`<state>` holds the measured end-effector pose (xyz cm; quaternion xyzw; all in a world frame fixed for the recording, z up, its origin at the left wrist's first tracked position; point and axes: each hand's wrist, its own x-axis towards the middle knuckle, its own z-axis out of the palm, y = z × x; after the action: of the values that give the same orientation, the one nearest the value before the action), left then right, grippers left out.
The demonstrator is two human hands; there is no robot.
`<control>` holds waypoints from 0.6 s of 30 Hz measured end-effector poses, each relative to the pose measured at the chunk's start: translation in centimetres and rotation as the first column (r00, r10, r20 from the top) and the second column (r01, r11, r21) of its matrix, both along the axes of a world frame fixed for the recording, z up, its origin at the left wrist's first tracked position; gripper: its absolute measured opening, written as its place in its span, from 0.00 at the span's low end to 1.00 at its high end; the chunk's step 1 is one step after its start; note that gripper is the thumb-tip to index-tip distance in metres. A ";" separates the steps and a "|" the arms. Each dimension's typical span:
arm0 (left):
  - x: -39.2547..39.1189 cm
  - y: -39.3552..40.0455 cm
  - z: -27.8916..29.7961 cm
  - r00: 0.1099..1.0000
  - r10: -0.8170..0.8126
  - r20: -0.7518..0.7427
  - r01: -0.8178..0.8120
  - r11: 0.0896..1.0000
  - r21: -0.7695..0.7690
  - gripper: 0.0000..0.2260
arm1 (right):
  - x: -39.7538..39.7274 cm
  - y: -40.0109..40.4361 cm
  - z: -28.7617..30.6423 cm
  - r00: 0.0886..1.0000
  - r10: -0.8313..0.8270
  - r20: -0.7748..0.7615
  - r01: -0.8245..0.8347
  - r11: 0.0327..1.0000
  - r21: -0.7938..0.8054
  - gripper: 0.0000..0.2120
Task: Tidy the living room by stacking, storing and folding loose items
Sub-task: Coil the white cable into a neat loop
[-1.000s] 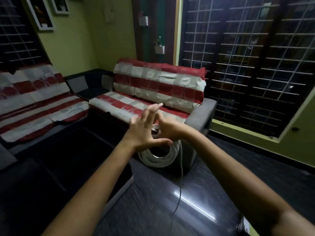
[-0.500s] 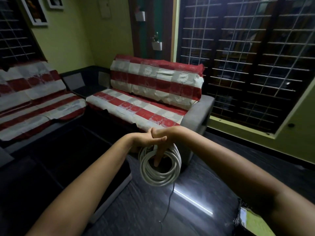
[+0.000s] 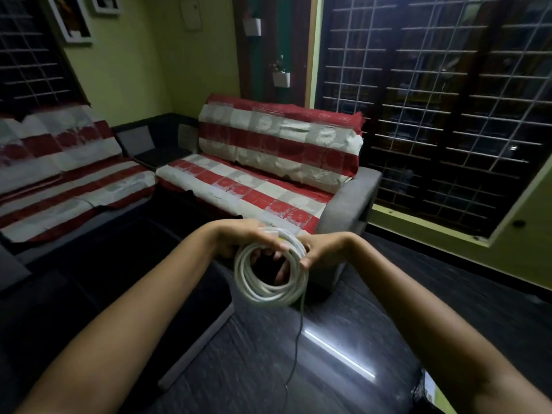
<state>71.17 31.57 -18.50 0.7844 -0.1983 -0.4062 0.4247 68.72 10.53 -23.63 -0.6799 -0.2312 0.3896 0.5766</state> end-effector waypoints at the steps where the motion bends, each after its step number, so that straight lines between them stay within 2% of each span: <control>1: -0.1 0.2 0.3 0.999 0.046 0.006 -0.046 0.996 -0.080 0.12 | -0.4 -0.2 -0.2 0.998 -0.066 -0.025 0.067 0.997 0.042 0.42; 3: 0.1 0.7 0.7 0.988 0.154 -0.030 -0.156 0.959 -0.236 0.07 | -0.7 -0.7 -0.9 0.985 -0.144 -0.098 0.157 0.976 0.152 0.42; 5: 0.8 1.2 0.6 0.977 0.198 -0.078 -0.213 0.914 -0.345 0.15 | -1.3 -1.0 -1.5 0.968 -0.183 -0.174 0.222 0.943 0.247 0.39; 6: 1.1 1.3 0.6 0.975 0.211 -0.075 -0.224 0.901 -0.372 0.16 | -1.6 -1.2 -1.7 0.956 -0.194 -0.220 0.256 0.917 0.306 0.36; 8: 1.2 1.6 0.8 0.964 0.261 -0.044 -0.255 0.872 -0.417 0.06 | -2.1 -1.4 -2.5 0.934 -0.207 -0.292 0.308 0.881 0.360 0.35; 9: 1.2 1.6 0.9 0.953 0.300 -0.038 -0.285 0.850 -0.442 0.01 | -2.3 -1.2 -2.8 0.933 -0.203 -0.296 0.309 0.876 0.370 0.37; 13: 1.2 0.8 0.7 0.876 0.480 -0.042 -0.411 0.699 -0.585 0.04 | -3.0 1.0 -3.6 0.963 -0.192 -0.188 0.257 0.861 0.439 0.44; 16: 1.2 0.0 0.5 0.791 0.608 -0.073 -0.493 0.561 -0.665 0.05 | -3.3 3.3 -3.1 0.906 -0.368 -0.209 0.423 0.775 0.470 0.53; 18: 1.0 -0.6 0.3 0.745 0.664 -0.066 -0.495 0.483 -0.722 0.04 | -3.0 4.6 -2.8 0.839 -0.494 -0.228 0.533 0.665 0.523 0.53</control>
<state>72.21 30.94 -18.16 0.6217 -0.1041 -0.0400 0.7753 65.72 15.15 -26.44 -0.5008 -0.1159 0.1468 0.8451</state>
